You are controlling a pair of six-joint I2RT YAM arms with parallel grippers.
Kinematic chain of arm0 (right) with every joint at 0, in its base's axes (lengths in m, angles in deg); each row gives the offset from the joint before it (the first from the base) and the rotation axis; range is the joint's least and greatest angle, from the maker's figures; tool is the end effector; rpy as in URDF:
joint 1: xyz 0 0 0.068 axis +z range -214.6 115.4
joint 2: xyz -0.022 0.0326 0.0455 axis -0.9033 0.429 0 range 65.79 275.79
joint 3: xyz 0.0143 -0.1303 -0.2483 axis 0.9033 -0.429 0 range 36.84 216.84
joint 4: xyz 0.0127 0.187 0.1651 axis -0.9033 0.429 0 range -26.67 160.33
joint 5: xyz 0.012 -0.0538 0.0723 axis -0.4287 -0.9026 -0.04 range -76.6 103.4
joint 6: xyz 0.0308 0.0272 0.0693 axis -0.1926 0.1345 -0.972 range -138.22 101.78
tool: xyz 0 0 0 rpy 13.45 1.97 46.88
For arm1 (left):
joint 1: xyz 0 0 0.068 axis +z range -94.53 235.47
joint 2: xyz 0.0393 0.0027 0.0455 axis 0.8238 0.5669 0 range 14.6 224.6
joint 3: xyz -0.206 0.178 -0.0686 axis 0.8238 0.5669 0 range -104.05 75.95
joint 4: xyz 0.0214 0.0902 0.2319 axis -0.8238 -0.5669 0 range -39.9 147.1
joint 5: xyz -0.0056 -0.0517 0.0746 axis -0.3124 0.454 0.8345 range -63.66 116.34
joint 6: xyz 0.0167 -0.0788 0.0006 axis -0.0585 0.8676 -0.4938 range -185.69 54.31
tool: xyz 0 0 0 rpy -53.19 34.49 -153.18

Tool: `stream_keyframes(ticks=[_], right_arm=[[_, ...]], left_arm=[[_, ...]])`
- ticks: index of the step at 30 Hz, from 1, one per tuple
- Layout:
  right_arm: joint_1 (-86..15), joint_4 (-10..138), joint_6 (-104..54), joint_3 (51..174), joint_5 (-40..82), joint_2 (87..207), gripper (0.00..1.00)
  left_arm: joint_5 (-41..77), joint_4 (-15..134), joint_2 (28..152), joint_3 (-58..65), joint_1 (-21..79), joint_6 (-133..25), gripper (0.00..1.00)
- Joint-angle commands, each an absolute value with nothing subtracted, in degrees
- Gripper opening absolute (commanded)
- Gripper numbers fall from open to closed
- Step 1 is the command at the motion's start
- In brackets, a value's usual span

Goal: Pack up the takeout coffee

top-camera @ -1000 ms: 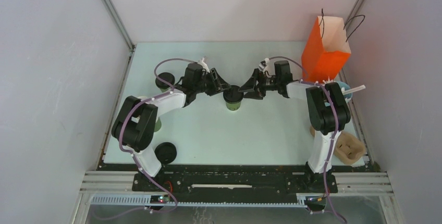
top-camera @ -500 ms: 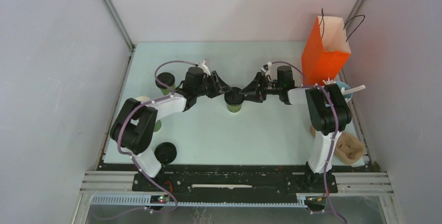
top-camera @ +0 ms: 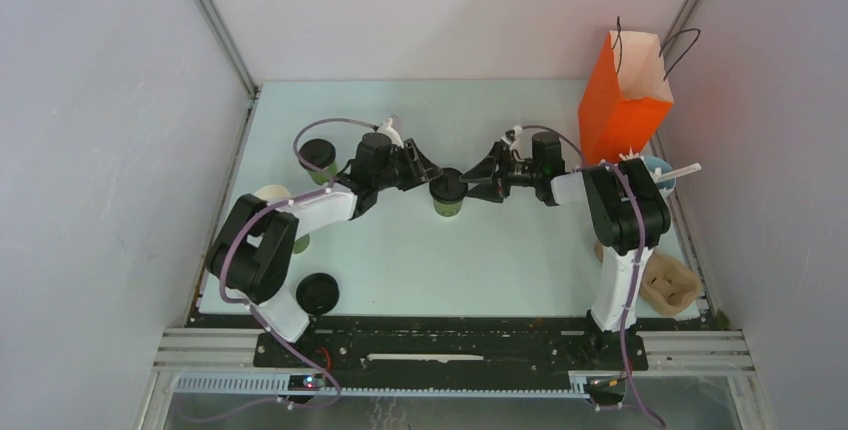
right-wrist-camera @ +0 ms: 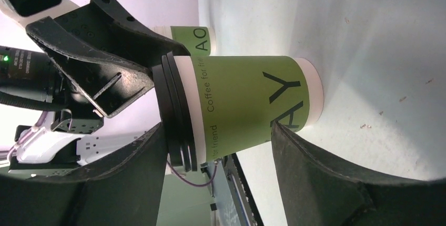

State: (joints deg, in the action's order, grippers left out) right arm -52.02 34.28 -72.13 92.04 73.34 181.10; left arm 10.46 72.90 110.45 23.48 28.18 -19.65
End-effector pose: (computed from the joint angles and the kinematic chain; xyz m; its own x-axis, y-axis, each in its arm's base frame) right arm 0.3749 0.1452 0.1318 -0.9695 0.1984 -0.1439 -0.0837 0.2837 0.9553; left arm 0.3315 -0.1925 0.2029 -0.7583 -0.3880 -0.5239 0.1593 0.6690 -0.7260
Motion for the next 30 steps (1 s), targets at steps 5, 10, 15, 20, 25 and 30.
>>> stream_keyframes(ticks=[5, 10, 15, 20, 25, 30], right_arm=[[-51.9, 43.2, -67.3, 89.0, 64.2, 179.0, 0.75], [-52.0, 42.8, -68.9, 95.0, 69.3, 174.8, 0.86], [-50.0, 46.1, -67.9, 100.6, 69.8, 179.1, 0.89], [-49.7, 45.5, -68.7, 101.0, 68.5, 184.7, 0.86], [-51.1, 38.9, -71.5, 93.4, 66.0, 188.0, 0.80], [-51.1, 43.3, -68.0, 95.1, 66.0, 182.5, 0.80]], left_arm=[[18.8, 58.5, 109.3, 25.4, 24.7, -26.4, 0.45], [18.0, 57.5, 108.4, 22.8, 24.7, -26.3, 0.46], [17.8, 57.5, 109.1, 23.2, 24.6, -25.9, 0.47], [18.1, 57.9, 109.1, 24.3, 24.5, -25.4, 0.47], [17.7, 59.0, 109.0, 25.7, 24.5, -25.2, 0.47], [16.9, 59.6, 108.8, 25.9, 24.5, -25.2, 0.47]])
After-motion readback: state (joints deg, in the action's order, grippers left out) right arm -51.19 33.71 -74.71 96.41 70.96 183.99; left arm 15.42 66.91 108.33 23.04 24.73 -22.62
